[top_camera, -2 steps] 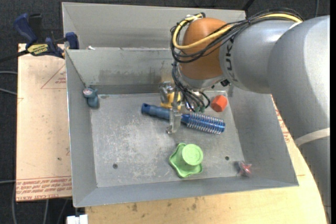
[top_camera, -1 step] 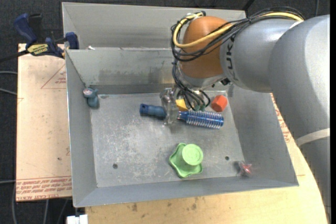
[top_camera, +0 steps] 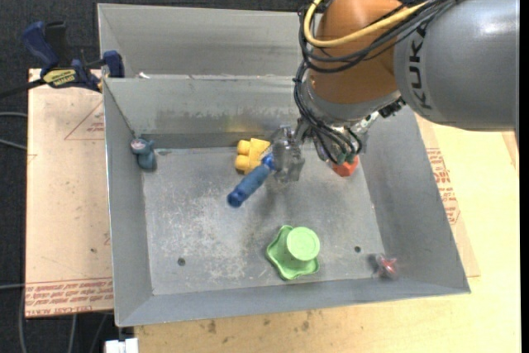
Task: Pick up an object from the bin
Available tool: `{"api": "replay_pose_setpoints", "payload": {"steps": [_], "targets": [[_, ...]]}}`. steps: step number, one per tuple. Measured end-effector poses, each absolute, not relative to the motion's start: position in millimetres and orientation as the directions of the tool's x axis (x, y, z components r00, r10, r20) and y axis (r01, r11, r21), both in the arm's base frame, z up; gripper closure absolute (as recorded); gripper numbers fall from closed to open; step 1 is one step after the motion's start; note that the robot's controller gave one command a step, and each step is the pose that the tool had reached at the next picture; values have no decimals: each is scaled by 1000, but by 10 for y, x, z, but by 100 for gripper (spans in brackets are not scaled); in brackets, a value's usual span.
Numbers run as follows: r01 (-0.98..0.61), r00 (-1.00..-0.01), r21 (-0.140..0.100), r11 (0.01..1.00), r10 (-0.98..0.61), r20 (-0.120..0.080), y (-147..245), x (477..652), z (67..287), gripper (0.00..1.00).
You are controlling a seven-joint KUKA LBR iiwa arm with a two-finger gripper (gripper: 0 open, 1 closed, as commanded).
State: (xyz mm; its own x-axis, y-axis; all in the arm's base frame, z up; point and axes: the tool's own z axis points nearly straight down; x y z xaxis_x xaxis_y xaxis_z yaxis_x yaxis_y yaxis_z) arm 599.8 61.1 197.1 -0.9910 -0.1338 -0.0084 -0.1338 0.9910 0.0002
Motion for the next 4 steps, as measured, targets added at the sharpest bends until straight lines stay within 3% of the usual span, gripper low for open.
{"api": "replay_pose_setpoints", "payload": {"steps": [1, 2, 3, 4], "targets": [[-63, -998, 2, 998, -63, 3, 749, 5778, 1538, 100], [-61, -998, 1, 998, -61, 1, 742, 5783, 1552, 0], [1, -1000, 0, 1000, 1, 11, 759, 5163, 649, 0], [3, -1000, 2, 1000, 3, -1, 759, 5209, 700, 100]]}}
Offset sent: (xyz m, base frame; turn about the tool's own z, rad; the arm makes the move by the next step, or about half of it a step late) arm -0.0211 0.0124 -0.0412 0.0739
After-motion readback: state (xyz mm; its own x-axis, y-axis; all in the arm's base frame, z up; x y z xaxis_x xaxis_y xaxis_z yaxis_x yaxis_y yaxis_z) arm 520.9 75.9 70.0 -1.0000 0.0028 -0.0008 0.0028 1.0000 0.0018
